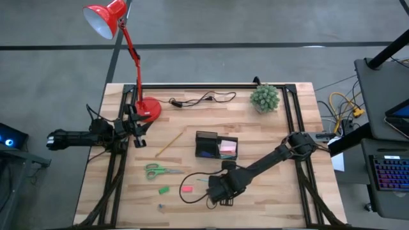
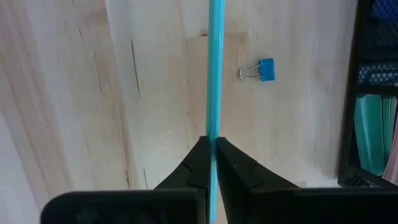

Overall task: Pick and place office supplies into organizer
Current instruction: Put the light blue pencil into the black desk organizer

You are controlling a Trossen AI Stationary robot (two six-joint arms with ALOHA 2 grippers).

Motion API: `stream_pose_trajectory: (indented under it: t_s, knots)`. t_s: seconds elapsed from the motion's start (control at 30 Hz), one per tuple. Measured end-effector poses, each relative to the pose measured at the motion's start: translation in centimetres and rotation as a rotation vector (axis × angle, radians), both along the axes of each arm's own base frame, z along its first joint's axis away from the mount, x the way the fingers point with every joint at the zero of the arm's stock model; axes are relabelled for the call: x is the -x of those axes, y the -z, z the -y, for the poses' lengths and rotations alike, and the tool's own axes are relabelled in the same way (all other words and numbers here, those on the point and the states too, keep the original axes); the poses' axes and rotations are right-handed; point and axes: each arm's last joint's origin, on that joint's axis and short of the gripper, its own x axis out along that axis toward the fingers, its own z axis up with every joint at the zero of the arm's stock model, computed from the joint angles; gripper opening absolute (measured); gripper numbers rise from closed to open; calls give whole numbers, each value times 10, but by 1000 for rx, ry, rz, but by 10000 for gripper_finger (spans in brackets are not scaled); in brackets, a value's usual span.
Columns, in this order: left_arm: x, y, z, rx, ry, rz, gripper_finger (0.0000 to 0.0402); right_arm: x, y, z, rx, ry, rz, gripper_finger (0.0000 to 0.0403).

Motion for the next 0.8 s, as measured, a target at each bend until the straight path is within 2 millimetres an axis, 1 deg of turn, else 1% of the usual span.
stream_pose_trajectory:
  t_s: [0.2,0.5,0.6,0.8]
  knots:
    - [0,0,0,0,0,0,89,0,-1,0,6,1,5,12]
    - [0,0,0,0,0,0,89,1,-13,6,61,2,58,12]
    - [0,0,0,0,0,0,89,1,-21,11,96,13,87,12]
    - [0,0,0,0,0,0,89,-1,-37,28,179,1,131,12]
